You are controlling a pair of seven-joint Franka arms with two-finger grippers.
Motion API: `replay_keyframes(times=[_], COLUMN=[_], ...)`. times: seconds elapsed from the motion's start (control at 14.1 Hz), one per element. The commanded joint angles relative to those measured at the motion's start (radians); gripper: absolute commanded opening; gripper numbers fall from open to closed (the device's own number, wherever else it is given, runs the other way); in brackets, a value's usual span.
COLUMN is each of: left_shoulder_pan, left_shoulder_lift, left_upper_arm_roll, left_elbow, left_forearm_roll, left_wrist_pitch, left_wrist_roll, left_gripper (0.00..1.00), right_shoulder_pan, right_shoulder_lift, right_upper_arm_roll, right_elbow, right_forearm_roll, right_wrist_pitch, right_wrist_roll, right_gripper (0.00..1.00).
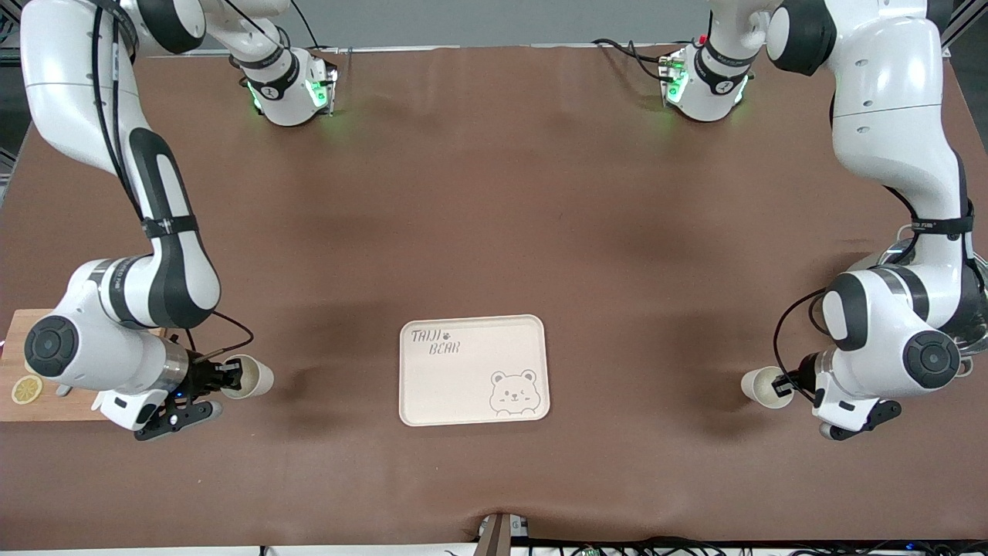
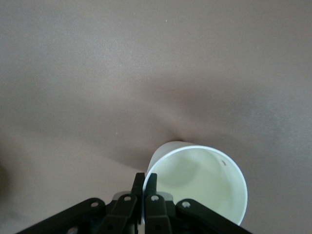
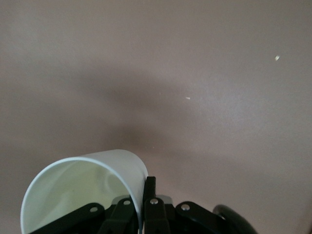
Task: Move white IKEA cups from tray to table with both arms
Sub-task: 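Lower the cups onto the table and open both grippers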
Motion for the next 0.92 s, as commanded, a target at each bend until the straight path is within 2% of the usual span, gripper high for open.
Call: replay_keyframes(times=[0.0,0.28,0.5,0.71,0.85], left_shoulder_pan=[0.007,0.007,0.01,0.008,0.004], left_shoulder_lift=[0.0,0.004,-0.011,-0.036,-0.081], left_upper_arm_roll=[-0.005,-0.005,-0.004,-0.004,-0.004], left_elbow=[0.004,0.004,0.008,0.011,0.011], left_forearm_roll=[-0.024,-0.024,-0.023,-0.015,-0.006], left_wrist_pitch=[0.0,0.0,0.0,0.0,0.0], left_wrist_roll=[0.029,0.029,0.03,0.03,0.047], left_gripper=[0.12,0.42,0.74,0.97,1.0], right_shoulder_pan=[-0.02,-0.029,-0.034,-0.034,-0.034], right_shoulder_lift=[0.039,0.092,0.098,0.107,0.112], right_upper_arm_roll=[0.017,0.017,0.017,0.017,0.017], right_elbow=[0.001,-0.01,-0.01,-0.01,-0.01], right_forearm_roll=[-0.019,-0.018,-0.016,-0.014,-0.014], right_wrist_pitch=[0.025,0.109,0.111,0.133,0.133], right_wrist_roll=[-0.029,-0.046,-0.046,-0.046,-0.046], right_gripper=[0.0,0.0,0.0,0.0,0.0])
